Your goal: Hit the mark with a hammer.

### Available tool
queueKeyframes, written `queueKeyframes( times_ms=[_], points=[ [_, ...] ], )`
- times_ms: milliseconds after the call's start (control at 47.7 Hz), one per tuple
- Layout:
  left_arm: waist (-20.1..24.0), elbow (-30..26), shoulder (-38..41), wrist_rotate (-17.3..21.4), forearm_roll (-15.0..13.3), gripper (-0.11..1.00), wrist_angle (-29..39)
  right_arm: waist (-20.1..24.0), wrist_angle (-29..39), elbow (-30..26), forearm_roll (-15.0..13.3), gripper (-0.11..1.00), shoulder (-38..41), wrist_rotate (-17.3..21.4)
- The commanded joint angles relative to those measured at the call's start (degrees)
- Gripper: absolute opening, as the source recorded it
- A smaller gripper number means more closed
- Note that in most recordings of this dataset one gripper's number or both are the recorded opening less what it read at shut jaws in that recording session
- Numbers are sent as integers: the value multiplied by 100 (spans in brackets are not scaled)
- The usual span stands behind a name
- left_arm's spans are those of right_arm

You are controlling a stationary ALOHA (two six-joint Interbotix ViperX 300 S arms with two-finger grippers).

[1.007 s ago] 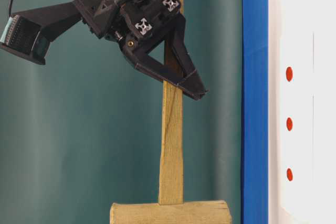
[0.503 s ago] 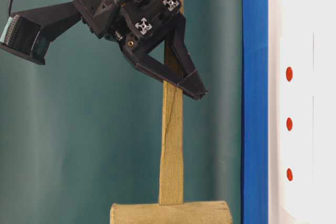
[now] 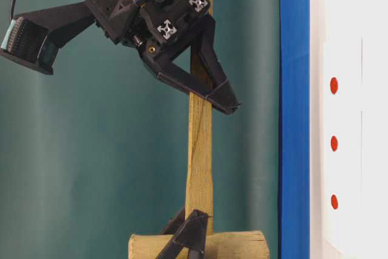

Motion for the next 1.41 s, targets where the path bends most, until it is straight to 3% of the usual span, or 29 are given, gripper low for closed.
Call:
queueKeyframes(
  times_ms=[0,105,189,231,776,860,1112,1258,1384],
  points=[
    [9,-141,-18,18,9,89,-35,18,-53,-202,-9,1,-88,-9],
    [-9,-149,-9,18,9,74,35,18,-53,-202,0,1,-88,-18],
    [-9,-158,-9,18,9,49,44,18,-62,-202,-9,1,-88,-18],
    [-9,-158,-9,18,9,41,44,18,-70,-202,0,1,-79,-18],
    [-9,-141,-26,9,9,43,97,18,-114,-185,0,3,-105,26],
    [-9,-141,-26,-9,9,43,97,18,-105,-167,0,16,-123,62],
    [-9,-167,-44,-97,-9,43,141,18,-167,-35,0,91,-237,18],
    [-9,-220,-44,-369,-18,43,211,26,-202,0,-26,91,-290,-26],
    [-9,-308,-44,-1020,-18,43,387,62,-281,9,-141,92,-299,-158]
  ],
)
